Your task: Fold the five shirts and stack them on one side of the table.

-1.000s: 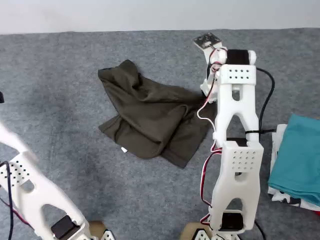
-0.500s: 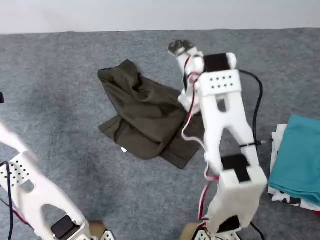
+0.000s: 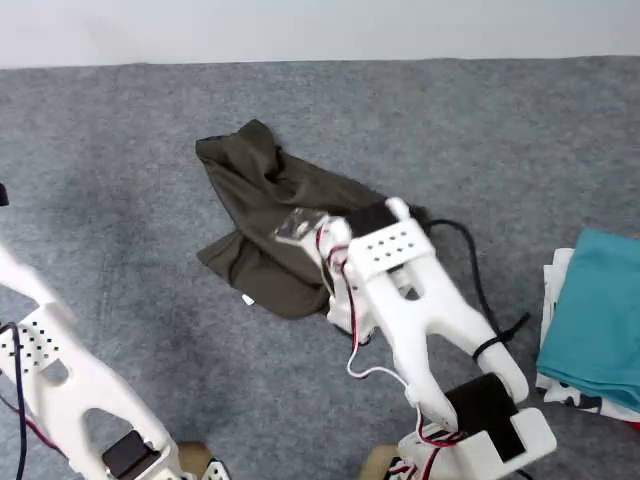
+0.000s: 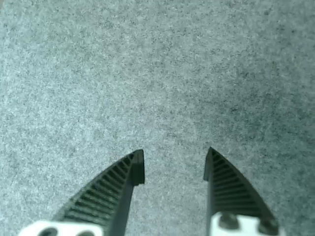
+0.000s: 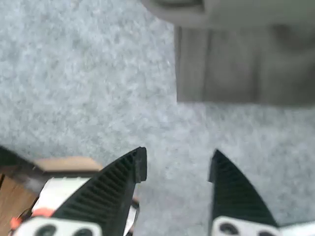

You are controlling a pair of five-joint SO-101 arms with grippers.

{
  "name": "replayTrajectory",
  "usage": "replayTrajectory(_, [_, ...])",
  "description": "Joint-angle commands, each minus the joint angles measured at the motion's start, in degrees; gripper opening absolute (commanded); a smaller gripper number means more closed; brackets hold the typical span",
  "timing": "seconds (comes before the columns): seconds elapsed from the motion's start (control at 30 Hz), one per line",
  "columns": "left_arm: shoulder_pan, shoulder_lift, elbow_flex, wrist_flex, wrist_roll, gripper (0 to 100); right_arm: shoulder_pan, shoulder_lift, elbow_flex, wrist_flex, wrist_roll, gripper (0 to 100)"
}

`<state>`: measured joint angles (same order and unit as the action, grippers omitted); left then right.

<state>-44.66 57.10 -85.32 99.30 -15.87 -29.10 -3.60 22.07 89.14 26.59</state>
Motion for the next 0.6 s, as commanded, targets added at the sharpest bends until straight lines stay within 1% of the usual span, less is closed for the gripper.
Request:
replayTrajectory(0.0, [0.4, -1.1, -0.1, 1.2, 0.6, 20, -2.4, -2.4, 3.7, -7.4, 0.3, 25.4])
replayTrajectory(0.13, [0.4, -1.1, -0.1, 1.2, 0.6, 20, -2.4, 3.1, 4.7, -12.4, 0.4, 25.4])
replayTrajectory(0.3, [0.2, -1.1, -0.1, 1.2, 0.6, 20, -2.2, 11.6, 0.7, -15.5, 0.3, 25.4])
replayTrajectory(0.4, [0.0, -1.1, -0.1, 1.2, 0.6, 20, -0.7, 16.6, -2.1, -16.9, 0.4, 25.4])
replayTrajectory(0.57, [-1.3, -1.1, -0.2, 1.2, 0.5, 20, 4.3, 23.2, -6.2, -16.5, 0.5, 25.4])
